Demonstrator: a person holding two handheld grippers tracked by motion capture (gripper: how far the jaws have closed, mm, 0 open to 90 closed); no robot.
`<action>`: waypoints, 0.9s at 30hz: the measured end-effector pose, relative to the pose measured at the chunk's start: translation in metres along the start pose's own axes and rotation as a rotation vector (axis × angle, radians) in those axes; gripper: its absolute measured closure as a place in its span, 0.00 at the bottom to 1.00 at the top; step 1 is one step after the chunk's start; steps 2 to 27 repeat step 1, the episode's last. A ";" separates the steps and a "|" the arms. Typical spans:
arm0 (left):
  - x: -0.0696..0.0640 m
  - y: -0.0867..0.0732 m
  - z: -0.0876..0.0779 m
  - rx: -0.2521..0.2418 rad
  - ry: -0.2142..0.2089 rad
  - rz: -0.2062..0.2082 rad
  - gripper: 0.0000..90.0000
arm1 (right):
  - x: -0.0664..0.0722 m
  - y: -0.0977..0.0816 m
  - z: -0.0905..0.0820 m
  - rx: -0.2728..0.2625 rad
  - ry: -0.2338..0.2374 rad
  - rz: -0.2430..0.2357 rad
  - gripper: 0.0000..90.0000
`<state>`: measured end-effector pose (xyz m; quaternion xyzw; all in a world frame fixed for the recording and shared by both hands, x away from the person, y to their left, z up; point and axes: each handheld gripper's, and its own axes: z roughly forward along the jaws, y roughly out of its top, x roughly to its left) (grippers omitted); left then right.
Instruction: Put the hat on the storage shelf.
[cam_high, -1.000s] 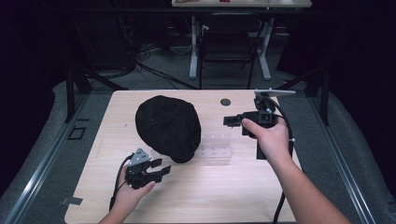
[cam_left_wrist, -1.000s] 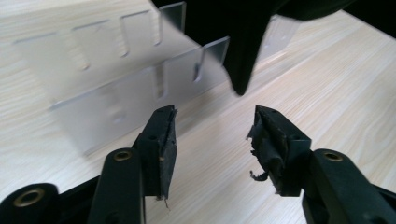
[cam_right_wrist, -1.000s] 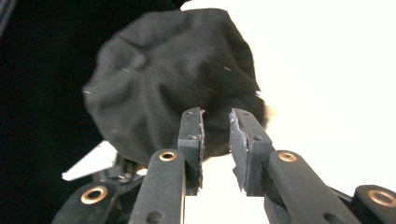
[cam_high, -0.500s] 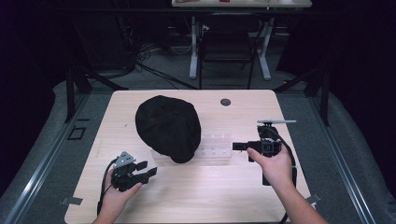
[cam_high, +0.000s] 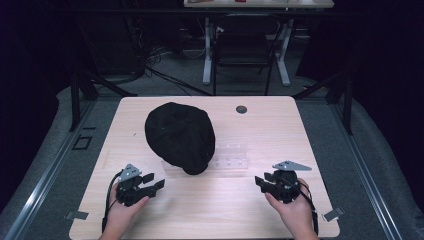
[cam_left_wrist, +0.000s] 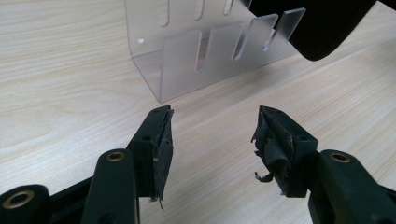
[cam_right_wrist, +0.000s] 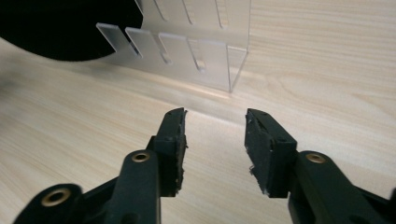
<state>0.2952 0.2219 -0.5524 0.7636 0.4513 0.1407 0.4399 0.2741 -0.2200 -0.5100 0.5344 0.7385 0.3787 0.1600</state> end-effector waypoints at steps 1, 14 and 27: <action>-0.001 0.000 0.001 -0.005 -0.004 0.008 0.51 | -0.001 -0.006 0.001 -0.019 0.003 0.002 0.62; -0.001 0.000 0.001 -0.005 -0.004 0.008 0.51 | -0.001 -0.006 0.001 -0.019 0.003 0.002 0.62; -0.001 0.000 0.001 -0.005 -0.004 0.008 0.51 | -0.001 -0.006 0.001 -0.019 0.003 0.002 0.62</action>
